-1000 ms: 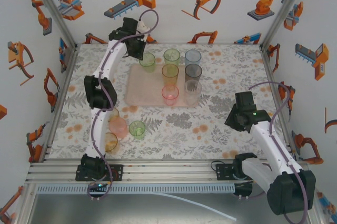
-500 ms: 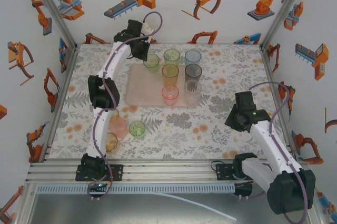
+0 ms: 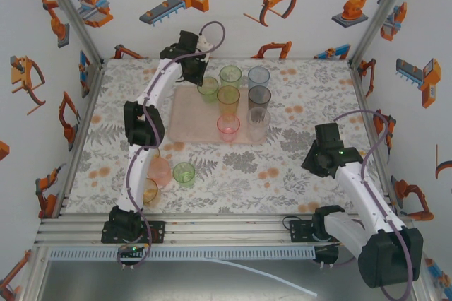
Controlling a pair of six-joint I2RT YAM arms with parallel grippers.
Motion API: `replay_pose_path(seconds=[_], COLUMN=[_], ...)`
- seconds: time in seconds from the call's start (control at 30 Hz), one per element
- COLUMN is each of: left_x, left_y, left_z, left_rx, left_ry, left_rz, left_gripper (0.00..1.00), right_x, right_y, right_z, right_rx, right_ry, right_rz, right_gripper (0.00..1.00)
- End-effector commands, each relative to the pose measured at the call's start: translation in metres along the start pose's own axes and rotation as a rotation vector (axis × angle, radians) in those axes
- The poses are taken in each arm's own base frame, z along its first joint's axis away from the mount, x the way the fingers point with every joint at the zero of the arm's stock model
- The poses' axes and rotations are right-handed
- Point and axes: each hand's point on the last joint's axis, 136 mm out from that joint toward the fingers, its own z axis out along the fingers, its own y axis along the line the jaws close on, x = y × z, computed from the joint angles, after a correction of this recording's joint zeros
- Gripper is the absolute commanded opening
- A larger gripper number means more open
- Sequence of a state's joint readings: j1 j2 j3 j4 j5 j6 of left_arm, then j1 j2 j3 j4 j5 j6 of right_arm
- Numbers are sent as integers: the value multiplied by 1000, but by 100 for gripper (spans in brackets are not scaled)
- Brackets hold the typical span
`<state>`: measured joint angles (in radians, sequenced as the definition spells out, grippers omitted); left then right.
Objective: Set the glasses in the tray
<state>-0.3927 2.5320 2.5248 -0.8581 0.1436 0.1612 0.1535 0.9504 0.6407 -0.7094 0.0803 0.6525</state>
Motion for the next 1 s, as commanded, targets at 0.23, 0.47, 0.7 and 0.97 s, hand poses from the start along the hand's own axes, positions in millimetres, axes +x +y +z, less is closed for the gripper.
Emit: replay_pose_path(seconds=[0.23,0.47,0.7,0.97], left_x=[-14,-10,-10,-9], left_y=[6,13,15,15], left_z=[-10,-8,-10,-10], left_rx=[-41,-73,-82,-88], left_ry=[-38,-24,-23,-20], left_rz=[0,0,13,15], left_gripper=[12,13,15,21], right_x=[-2,-4,-3,-3], right_y=[-2,-1,-1,1], right_z=[4,3,4,6], right_rx=[11,6,5,0], right_ry=[-12,-15,-13,-10], right_rz=[18,17,20,19], right_gripper=[34,34,34,34])
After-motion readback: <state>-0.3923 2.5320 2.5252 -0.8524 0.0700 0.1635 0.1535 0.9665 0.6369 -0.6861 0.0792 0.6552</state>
